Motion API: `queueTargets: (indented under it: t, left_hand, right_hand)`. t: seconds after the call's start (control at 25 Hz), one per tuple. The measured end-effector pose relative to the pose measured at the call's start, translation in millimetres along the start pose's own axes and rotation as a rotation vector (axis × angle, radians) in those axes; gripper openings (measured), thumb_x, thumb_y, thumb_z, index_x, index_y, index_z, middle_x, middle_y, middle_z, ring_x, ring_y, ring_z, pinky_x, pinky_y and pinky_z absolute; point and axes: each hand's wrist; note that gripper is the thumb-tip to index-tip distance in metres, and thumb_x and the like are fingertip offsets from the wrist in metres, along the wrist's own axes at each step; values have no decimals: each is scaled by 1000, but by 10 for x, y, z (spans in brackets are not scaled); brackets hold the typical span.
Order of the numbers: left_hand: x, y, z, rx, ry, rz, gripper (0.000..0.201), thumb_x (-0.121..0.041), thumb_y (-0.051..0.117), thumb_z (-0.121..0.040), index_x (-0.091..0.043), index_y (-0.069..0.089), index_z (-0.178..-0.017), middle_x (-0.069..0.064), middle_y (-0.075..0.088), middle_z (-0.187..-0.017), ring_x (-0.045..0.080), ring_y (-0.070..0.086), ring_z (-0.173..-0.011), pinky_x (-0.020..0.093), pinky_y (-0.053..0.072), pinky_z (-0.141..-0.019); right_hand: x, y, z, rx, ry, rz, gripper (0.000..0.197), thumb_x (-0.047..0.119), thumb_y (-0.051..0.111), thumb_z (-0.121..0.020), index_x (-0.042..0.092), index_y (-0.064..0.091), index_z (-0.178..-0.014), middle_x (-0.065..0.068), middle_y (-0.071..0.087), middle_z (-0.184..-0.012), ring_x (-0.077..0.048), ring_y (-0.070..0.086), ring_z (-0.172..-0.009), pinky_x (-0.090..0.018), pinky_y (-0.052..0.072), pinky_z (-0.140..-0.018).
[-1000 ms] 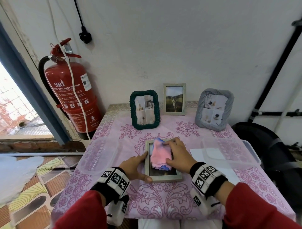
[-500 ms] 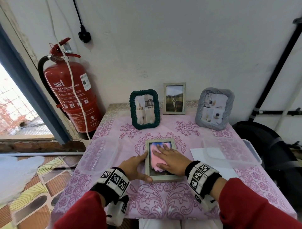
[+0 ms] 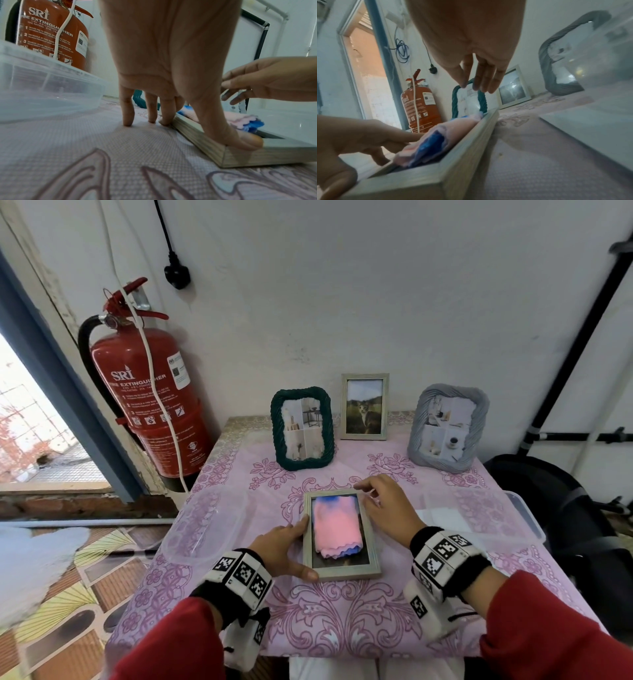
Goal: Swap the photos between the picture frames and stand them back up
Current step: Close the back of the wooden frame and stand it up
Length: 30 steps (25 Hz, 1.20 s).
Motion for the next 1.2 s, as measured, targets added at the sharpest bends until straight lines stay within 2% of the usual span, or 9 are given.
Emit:
queueTargets:
  t: [0.16,0.36,0.48,0.6,0.68,0.84,0.96,1.08,1.2]
  left_hand:
    - [-28,-46,-16,-2,6,14,112,-47,76,-70,-17,3,-151,8,35,-149,20,32,-138,35,28,-114]
    - [-12,-71,-24,-10,34,10,111,-49,76,-69,-16,7,-150,4,36,-149,17,35,-137,33,28,-114]
    - [-3,-86,-49,-66,-1,128,94,-51,69,-76,-16,20,-149,2,42,-146,15,41,-133,27,30,-112]
    - [-50,-55,-136,-409,-88,108,62,-42,62,-84,-15,44,-137,3,62,-122,20,53,-117,33,40,-104]
    - [-129,-5,-192,-552,-111,58,46,-44,59,-85,-18,56,-123,2,61,-110,21,51,-110,36,41,-98]
    - [-305,71,-292,-437,-172,54,55,-61,60,-77,-21,58,-114,5,51,-112,23,44,-112,35,40,-96]
    - [-397,105,-358,-434,-223,-78,64,-68,58,-73,-17,59,-111,7,50,-117,26,42,-117,35,35,-98]
    - [-469,129,-411,-409,-238,-183,61,-63,56,-77,-14,58,-114,10,48,-122,29,40,-120,38,30,-102]
    - [-541,160,-407,-393,-179,-51,44,-46,60,-81,-13,59,-111,12,52,-118,29,46,-116,35,33,-99]
  right_hand:
    - [-159,1,112,319,54,284,53,29,53,-93,16,37,-141,-4,40,-145,-21,37,-133,-39,32,-109]
    - [-217,-10,180,496,86,355,65,33,49,-95,18,17,-149,-1,15,-158,-17,18,-144,-40,22,-117]
    - [-229,-18,214,502,96,340,62,34,47,-96,18,18,-148,-5,31,-152,-21,33,-137,-40,31,-110]
    - [-248,-34,237,478,110,295,63,38,47,-95,22,18,-149,-2,33,-152,-21,35,-137,-38,30,-111]
    - [-255,-40,253,476,114,275,64,38,47,-95,21,17,-149,-1,30,-153,-20,33,-138,-38,29,-112]
    - [-275,-47,283,445,104,235,64,40,48,-94,20,19,-148,-1,31,-153,-20,34,-138,-35,29,-111]
    - [-299,-53,297,425,91,220,64,42,48,-94,20,21,-147,0,32,-153,-19,33,-138,-34,29,-111]
    - [-322,-44,309,414,93,203,64,42,49,-93,20,23,-147,0,33,-152,-19,34,-138,-34,29,-112]
    - [-338,-37,319,404,96,191,63,42,49,-93,20,24,-146,1,32,-152,-18,33,-138,-34,28,-112]
Point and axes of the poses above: each hand's wrist, its own z-axis away from the middle knuckle, its own y-axis out of the palm, x = y × z
